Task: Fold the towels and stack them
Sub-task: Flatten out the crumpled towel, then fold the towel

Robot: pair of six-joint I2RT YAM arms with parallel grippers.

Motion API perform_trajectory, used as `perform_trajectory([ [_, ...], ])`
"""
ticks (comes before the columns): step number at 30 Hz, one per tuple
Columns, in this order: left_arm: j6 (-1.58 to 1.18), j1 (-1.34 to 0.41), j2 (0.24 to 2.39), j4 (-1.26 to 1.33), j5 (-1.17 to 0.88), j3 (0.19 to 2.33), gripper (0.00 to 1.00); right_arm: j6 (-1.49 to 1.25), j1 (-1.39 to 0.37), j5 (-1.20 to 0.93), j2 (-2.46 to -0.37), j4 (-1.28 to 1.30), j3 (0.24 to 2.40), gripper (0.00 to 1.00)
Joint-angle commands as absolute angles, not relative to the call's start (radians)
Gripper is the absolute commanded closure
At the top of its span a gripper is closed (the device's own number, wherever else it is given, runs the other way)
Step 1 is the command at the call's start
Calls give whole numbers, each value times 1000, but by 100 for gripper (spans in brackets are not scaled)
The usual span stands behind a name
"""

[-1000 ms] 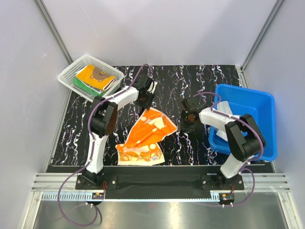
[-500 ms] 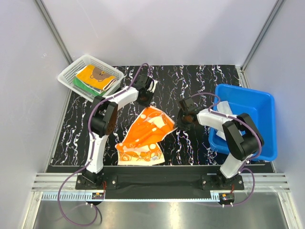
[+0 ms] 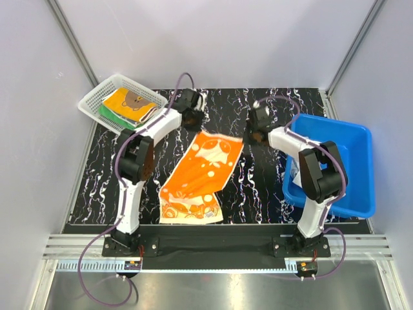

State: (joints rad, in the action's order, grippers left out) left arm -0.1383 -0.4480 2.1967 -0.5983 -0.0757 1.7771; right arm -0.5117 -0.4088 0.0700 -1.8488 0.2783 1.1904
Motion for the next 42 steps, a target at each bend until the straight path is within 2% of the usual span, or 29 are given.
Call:
perform_trajectory([
  [1,-247,-365,2138,-517,-101,1905,100,-296,-351,79,-1842,230,1374,100],
  [5,-293,-301,2135,-454,-149,1973,100,-112,-321,35,-1903,189,1500,100],
  [10,-262,-288,2134,-328,-207,1996,100,-20,-292,-31,-1997,134,1670,100],
  [18,-170,-272,2146,-261,-250,2016,100,98,-265,-97,-2022,57,1735,100],
  [20,-152,-271,2083,-250,-239,1964,100,97,-264,-138,-1962,54,1669,100],
  [27,-130,-272,1815,-233,-233,1555,100,9,-282,-258,-1724,69,1349,100],
  [31,-138,-272,1669,-229,-317,1375,100,-77,-343,-281,-1616,77,1177,100],
  [36,-187,-276,1498,-241,-322,1168,100,-173,-440,-226,-1471,35,964,100],
  [42,-255,-311,1364,-264,-341,983,100,-230,-521,-207,-1364,48,839,100],
])
